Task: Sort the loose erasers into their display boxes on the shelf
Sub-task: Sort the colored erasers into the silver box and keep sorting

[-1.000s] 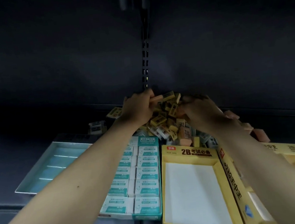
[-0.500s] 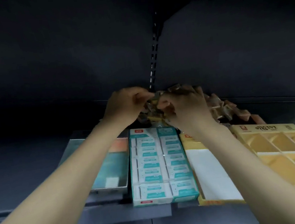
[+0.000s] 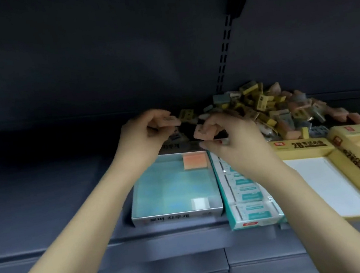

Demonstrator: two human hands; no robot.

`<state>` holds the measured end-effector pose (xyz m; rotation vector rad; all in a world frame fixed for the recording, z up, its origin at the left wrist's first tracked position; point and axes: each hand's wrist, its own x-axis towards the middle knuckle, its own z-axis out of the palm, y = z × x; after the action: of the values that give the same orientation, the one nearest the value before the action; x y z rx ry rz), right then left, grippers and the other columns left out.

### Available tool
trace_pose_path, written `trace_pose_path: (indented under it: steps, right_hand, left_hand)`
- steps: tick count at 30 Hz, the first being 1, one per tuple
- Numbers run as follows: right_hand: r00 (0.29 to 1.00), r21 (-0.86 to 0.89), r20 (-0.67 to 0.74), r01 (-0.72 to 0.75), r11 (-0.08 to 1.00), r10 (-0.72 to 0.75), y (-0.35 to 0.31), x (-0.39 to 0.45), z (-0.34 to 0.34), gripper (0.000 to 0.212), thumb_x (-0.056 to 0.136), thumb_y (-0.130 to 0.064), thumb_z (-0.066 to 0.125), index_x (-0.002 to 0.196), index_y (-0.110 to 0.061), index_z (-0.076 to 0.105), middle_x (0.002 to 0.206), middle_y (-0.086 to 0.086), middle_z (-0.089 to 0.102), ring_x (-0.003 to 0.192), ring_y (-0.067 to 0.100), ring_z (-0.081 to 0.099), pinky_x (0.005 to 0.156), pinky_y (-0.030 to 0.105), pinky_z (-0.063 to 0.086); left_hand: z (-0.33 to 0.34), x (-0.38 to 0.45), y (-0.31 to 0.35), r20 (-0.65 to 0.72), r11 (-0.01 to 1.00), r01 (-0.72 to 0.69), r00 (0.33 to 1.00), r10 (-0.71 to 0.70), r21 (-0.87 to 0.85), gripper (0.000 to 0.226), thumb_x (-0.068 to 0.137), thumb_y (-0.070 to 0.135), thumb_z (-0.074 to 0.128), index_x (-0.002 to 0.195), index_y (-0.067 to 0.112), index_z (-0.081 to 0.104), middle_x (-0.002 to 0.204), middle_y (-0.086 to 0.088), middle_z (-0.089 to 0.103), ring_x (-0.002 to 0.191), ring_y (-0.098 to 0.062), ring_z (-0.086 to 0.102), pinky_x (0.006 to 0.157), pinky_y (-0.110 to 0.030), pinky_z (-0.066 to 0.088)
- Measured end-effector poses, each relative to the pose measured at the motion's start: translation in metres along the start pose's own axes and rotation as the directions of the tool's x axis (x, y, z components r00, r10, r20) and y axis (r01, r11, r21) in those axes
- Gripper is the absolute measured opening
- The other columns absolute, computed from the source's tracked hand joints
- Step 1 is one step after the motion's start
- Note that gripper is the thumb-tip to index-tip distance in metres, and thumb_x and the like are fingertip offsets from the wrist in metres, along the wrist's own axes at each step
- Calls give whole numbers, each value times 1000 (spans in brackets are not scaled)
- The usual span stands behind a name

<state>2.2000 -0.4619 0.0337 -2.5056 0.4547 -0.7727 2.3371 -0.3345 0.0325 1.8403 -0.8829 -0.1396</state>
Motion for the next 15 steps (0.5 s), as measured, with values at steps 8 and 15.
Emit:
trace_pose_path:
  steps: [8,15]
  right_hand:
    - [984,183,-34,-164,969,173,-7,-15,7,19,93,-29,55,89,-12,62,66,2,68,62,6,63,63,38,51]
    - [966,227,-1,-253,941,260,-5,-14,5,11,95,-25,51,89,-20,59,66,-4,69,60,0,61,65,31,52]
  left_hand:
    - [-5,-19,1,-23,999,26,999,-27,-24,18,93,24,53,99,19,69,91,3,69,86,-9,63,80,-24,46]
    - [-13,-15,0,14,999,29,999,-28,-39,22,94,18,52,106,36,53,89,12,62,82,-11,65,76,-27,50]
